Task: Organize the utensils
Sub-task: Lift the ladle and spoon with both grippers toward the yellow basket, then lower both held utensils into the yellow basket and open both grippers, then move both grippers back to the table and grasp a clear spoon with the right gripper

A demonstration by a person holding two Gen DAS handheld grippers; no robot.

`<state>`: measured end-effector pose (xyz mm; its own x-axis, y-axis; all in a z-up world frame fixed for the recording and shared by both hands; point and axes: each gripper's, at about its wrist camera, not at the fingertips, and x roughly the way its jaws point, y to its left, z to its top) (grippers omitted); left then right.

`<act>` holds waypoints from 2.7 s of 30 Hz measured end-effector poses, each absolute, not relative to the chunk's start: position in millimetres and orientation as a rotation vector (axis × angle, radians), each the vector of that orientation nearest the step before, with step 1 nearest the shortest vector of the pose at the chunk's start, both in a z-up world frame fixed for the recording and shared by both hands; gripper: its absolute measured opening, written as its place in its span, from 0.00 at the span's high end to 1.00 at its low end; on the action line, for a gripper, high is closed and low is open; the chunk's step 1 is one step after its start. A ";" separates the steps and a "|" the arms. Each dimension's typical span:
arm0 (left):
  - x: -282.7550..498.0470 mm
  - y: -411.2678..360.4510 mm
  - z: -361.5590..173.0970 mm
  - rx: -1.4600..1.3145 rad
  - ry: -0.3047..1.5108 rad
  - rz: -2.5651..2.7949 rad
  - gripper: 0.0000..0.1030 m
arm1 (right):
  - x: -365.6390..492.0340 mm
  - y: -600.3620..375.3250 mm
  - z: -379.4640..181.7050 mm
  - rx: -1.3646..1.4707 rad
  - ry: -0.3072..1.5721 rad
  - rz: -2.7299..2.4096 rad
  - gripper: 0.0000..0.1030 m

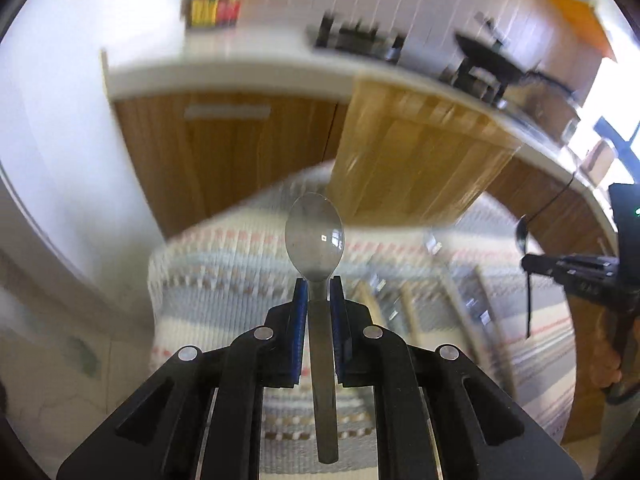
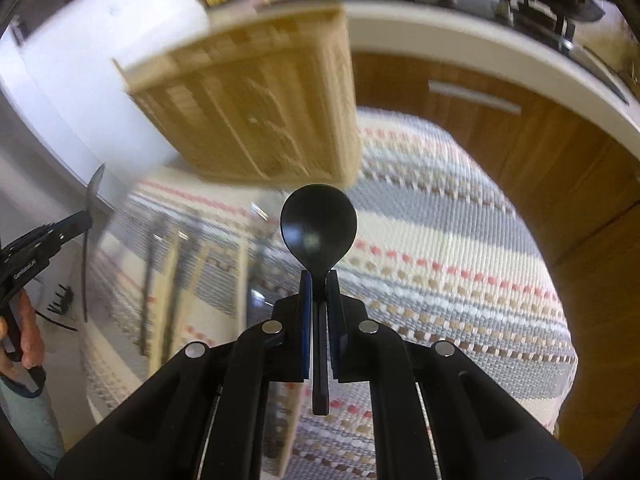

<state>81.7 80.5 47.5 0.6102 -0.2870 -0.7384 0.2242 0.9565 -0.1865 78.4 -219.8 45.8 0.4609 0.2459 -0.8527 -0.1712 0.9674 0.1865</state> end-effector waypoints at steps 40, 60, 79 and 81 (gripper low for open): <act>192.1 11.6 96.0 -0.219 0.232 -0.332 0.91 | 185.4 -197.3 120.1 0.093 0.398 0.156 0.94; 145.1 26.8 96.1 -0.165 0.270 -0.388 0.52 | 132.7 -208.6 103.0 0.150 0.475 0.233 0.80; 67.3 57.7 112.6 -0.073 0.536 -0.361 0.47 | 52.1 -199.8 136.8 0.048 0.688 0.168 0.48; 69.3 60.5 104.1 -0.070 0.610 -0.364 0.47 | 51.6 -195.6 127.4 0.024 0.760 0.161 0.48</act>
<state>69.3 60.5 104.1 0.7583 -0.3540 -0.5474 0.3129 0.9343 -0.1708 51.6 -195.6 127.4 0.7130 0.1535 -0.6842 -0.1363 0.9875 0.0794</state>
